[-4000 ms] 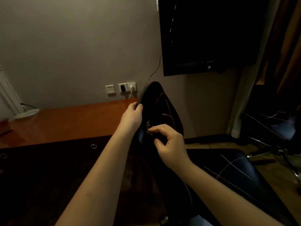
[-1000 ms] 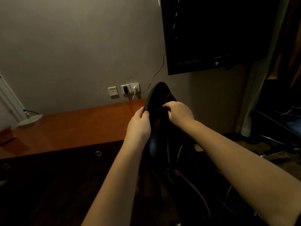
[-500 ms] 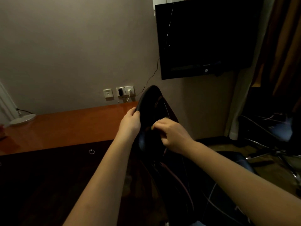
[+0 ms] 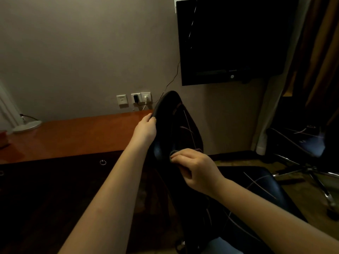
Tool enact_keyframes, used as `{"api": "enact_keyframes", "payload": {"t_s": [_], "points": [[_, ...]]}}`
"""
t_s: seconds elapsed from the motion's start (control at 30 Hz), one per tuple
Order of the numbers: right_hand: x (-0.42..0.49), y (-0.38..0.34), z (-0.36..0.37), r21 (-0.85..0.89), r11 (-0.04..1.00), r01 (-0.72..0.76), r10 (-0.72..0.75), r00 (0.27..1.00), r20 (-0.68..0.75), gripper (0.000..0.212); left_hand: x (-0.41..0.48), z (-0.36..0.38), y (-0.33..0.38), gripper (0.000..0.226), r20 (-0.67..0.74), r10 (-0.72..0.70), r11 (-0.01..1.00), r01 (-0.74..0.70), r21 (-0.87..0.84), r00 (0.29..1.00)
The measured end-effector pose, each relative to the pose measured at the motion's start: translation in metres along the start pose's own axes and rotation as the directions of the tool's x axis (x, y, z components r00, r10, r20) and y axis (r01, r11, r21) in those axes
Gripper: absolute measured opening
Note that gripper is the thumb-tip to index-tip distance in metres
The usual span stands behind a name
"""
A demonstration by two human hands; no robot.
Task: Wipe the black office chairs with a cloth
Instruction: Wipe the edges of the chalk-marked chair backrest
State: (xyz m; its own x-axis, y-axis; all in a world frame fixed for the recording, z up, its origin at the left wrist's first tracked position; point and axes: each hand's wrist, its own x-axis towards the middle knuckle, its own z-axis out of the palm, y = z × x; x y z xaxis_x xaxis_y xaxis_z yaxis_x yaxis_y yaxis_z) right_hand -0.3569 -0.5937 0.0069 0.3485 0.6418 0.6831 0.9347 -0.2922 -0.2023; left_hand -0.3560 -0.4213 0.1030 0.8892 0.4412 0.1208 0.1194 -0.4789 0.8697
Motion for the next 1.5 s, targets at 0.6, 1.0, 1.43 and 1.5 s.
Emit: {"api": "enact_keyframes", "payload": {"t_s": [0.6,1.0,1.43,1.5], "points": [[0.123,0.119,0.032,-0.06,0.917,-0.393,0.389,0.919,-0.069,0.032,0.016,0.0,-0.006,0.045,0.003,0.012,0.996,-0.012,-0.092,1.0],[0.103,0.104,0.029,0.106,0.904,-0.415,0.42,0.907,-0.021,0.018,0.012,-0.001,-0.007,0.045,0.008,-0.009,0.992,0.01,-0.127,1.0],[0.003,-0.009,0.028,0.314,0.896,-0.315,0.377,0.912,-0.161,0.026,0.001,-0.002,-0.002,0.045,0.026,-0.028,0.995,0.03,-0.098,0.999],[-0.011,-0.02,0.03,0.305,0.904,-0.3,0.366,0.912,-0.187,0.024,-0.001,-0.001,-0.002,0.045,0.023,-0.024,0.996,0.025,-0.084,0.999]]}}
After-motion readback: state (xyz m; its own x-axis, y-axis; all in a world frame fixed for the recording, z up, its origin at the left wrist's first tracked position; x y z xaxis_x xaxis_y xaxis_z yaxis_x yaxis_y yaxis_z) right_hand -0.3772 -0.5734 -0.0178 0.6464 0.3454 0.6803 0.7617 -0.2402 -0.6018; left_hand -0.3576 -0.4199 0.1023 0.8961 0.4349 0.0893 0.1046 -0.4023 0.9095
